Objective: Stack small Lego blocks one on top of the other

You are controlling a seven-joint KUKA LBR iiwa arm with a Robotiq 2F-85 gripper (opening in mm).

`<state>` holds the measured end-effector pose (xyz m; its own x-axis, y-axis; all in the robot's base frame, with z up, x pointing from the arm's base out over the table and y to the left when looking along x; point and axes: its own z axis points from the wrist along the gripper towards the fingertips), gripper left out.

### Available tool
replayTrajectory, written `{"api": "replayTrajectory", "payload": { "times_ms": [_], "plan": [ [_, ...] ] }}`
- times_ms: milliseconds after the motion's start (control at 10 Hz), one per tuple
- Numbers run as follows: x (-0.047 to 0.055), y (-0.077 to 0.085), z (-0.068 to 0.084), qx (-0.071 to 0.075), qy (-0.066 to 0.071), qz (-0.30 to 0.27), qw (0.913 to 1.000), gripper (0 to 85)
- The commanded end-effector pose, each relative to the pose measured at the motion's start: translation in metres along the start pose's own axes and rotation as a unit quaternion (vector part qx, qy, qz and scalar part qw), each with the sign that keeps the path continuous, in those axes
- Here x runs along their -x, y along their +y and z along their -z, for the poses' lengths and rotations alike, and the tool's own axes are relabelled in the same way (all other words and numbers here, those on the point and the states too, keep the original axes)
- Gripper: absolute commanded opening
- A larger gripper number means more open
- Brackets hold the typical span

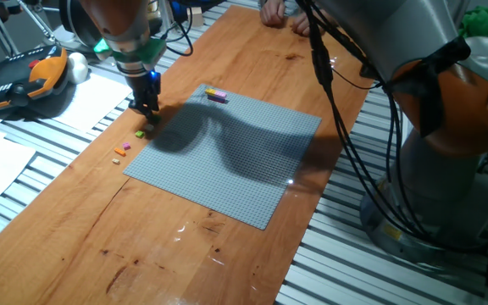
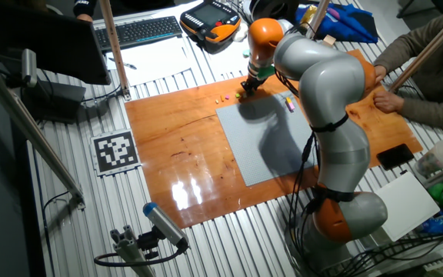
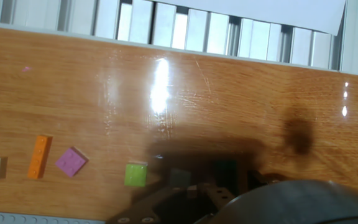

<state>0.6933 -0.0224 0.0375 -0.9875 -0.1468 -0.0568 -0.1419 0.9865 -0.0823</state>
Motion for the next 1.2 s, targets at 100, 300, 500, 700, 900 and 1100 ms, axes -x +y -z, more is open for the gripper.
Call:
{"api": "replayTrajectory", "payload": {
  "times_ms": [100, 300, 500, 700, 900, 1100],
  "plan": [
    [-0.0004, -0.0006, -0.0016, 0.001, -0.001, 0.001, 1.0, 34.0],
    [-0.0008, -0.0002, -0.0034, 0.001, -0.002, 0.003, 1.0, 34.0],
    [-0.003, 0.0011, -0.0059, 0.001, -0.004, 0.004, 1.0, 34.0],
    [-0.0035, 0.0012, -0.006, 0.002, -0.002, 0.008, 1.0, 34.0],
    [-0.0039, 0.001, -0.0063, 0.005, 0.0, 0.009, 0.9999, 17.0],
    [-0.0046, 0.0002, -0.0076, 0.009, -0.001, 0.014, 0.9999, 17.0]
  ]
}}
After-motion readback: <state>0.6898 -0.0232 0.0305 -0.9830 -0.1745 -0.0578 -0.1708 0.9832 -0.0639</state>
